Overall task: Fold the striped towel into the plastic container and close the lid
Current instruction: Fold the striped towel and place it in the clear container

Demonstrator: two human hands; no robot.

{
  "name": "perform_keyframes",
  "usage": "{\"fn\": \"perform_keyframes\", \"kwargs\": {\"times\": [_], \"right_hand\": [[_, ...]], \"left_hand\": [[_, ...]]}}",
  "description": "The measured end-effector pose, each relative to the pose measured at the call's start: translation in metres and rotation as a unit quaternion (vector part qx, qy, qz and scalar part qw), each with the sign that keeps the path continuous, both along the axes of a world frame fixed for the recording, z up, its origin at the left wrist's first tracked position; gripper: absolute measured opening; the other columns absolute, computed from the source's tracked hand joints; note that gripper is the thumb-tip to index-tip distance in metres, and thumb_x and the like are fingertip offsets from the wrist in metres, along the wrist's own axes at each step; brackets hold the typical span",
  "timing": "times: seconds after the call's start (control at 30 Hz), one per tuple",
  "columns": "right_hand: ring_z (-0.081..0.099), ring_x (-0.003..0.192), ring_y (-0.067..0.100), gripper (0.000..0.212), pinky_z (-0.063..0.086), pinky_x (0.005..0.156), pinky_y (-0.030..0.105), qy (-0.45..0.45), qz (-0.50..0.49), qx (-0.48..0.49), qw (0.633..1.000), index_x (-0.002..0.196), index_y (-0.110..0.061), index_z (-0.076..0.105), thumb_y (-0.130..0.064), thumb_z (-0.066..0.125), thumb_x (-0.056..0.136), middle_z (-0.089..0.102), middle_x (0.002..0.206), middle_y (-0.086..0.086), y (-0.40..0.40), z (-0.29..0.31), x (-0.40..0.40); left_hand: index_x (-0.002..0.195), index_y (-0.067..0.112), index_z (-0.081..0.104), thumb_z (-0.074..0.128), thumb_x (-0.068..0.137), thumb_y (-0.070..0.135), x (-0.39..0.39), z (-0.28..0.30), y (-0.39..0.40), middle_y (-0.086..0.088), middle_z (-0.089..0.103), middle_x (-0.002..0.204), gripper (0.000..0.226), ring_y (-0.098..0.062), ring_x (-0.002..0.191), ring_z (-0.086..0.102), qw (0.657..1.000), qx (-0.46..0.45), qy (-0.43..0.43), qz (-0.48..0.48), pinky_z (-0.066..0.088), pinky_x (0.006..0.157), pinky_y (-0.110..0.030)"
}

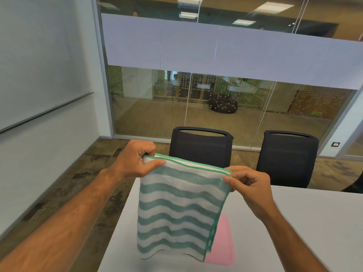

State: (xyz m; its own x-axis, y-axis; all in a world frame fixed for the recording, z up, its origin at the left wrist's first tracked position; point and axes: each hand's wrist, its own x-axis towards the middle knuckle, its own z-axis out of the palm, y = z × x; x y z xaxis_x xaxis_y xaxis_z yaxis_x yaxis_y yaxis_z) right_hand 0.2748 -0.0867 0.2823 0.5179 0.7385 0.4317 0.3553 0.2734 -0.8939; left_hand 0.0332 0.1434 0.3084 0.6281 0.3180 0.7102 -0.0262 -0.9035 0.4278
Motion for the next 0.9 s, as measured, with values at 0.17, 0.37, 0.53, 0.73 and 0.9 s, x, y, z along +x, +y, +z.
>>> {"fn": "perform_keyframes", "kwargs": {"times": [0.17,0.37,0.53,0.73,0.9], "right_hand": [[0.073,0.074,0.026,0.013,0.062,0.060,0.026,0.029,-0.020,-0.025,0.999,0.075,-0.007,0.076,-0.018,0.076,0.068,0.076,0.076,0.006,0.000,-0.002,-0.007],[0.072,0.072,0.027,0.012,0.062,0.057,0.027,0.009,0.002,-0.082,0.997,0.074,0.003,0.070,-0.005,0.078,0.072,0.073,0.073,0.009,-0.003,0.002,-0.004],[0.073,0.070,0.023,0.018,0.062,0.055,0.030,0.010,0.027,-0.079,0.996,0.071,0.003,0.055,0.007,0.072,0.076,0.073,0.068,0.006,-0.006,0.014,0.007],[0.064,0.086,0.021,0.034,0.062,0.072,0.024,-0.100,0.051,-0.086,0.990,0.069,-0.012,0.073,0.013,0.057,0.086,0.067,0.084,0.003,-0.010,0.026,0.024],[0.063,0.097,0.024,0.033,0.063,0.074,0.028,-0.065,0.050,-0.108,0.991,0.083,-0.016,0.079,0.009,0.058,0.088,0.065,0.096,0.005,-0.012,0.030,0.030]], "left_hand": [[0.054,0.023,0.047,0.065,0.079,0.062,0.001,0.000,0.002,0.018,0.040,0.053,0.049,-0.005,0.048,0.037,1.000,0.007,-0.009,-0.006,0.028,0.045,-0.009],[0.056,0.028,0.040,0.075,0.075,0.040,-0.001,0.006,-0.001,0.021,0.036,0.053,0.042,-0.002,0.048,0.032,1.000,0.026,0.009,0.003,0.025,0.048,-0.007],[0.060,0.034,0.043,0.084,0.067,0.041,-0.004,0.006,0.000,0.025,0.051,0.060,0.042,-0.001,0.052,0.043,0.999,0.002,0.034,0.002,0.031,0.049,-0.007],[0.071,0.033,0.057,0.090,0.065,0.012,-0.001,0.005,-0.002,0.005,0.068,0.099,0.040,-0.023,0.094,0.067,0.982,-0.172,0.075,-0.026,0.060,0.076,-0.030],[0.062,0.029,0.066,0.077,0.076,-0.009,-0.002,0.010,-0.001,-0.003,0.072,0.107,0.042,-0.024,0.110,0.066,0.956,-0.248,0.146,-0.051,0.060,0.086,-0.052]]}}
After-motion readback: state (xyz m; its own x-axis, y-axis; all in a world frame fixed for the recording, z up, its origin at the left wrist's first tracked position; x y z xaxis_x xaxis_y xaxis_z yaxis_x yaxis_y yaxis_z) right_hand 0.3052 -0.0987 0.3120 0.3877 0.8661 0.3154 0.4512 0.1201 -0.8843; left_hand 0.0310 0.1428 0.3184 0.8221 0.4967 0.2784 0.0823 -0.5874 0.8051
